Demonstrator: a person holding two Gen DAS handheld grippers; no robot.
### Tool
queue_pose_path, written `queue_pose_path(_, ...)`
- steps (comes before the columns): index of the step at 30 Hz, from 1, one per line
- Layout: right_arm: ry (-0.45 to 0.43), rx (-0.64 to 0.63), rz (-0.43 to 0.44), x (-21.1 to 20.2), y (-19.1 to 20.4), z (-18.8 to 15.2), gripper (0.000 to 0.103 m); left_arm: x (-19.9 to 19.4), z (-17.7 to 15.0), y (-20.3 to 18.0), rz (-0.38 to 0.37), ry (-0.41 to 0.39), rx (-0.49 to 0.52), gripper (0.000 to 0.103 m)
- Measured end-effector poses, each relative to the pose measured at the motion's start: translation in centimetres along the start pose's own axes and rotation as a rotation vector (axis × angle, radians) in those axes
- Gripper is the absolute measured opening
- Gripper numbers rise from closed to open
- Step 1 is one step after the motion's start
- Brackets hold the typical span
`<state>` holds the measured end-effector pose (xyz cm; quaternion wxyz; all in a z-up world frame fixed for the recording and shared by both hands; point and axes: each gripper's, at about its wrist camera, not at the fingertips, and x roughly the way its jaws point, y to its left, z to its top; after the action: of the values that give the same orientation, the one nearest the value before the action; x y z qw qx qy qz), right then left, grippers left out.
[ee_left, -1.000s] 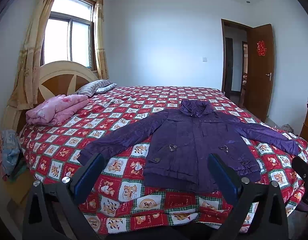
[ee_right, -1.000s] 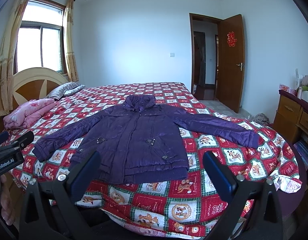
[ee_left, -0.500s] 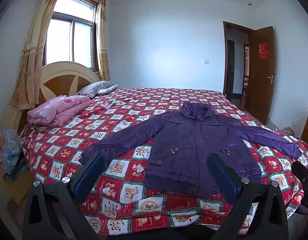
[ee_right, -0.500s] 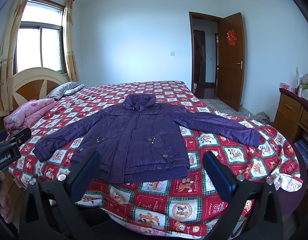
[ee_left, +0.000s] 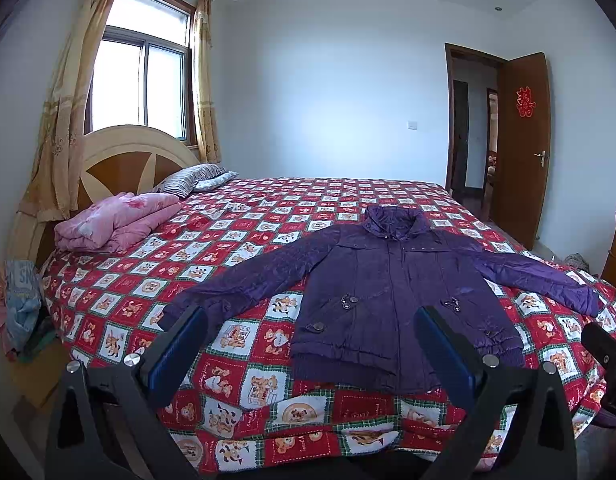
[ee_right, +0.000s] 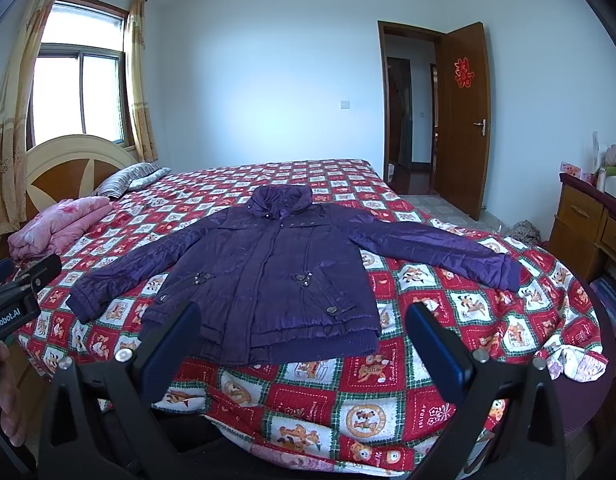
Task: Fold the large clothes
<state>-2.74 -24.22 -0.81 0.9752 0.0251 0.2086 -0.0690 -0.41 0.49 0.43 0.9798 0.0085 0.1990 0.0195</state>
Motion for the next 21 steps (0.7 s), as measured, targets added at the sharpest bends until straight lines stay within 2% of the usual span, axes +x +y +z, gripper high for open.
queue_pose_path(21, 0.004, 0.003, 0.000, 0.12, -0.04, -0.06, 0.103, 0.07, -0.32, -0.30, -0.006, 0.002, 0.009, 0.102)
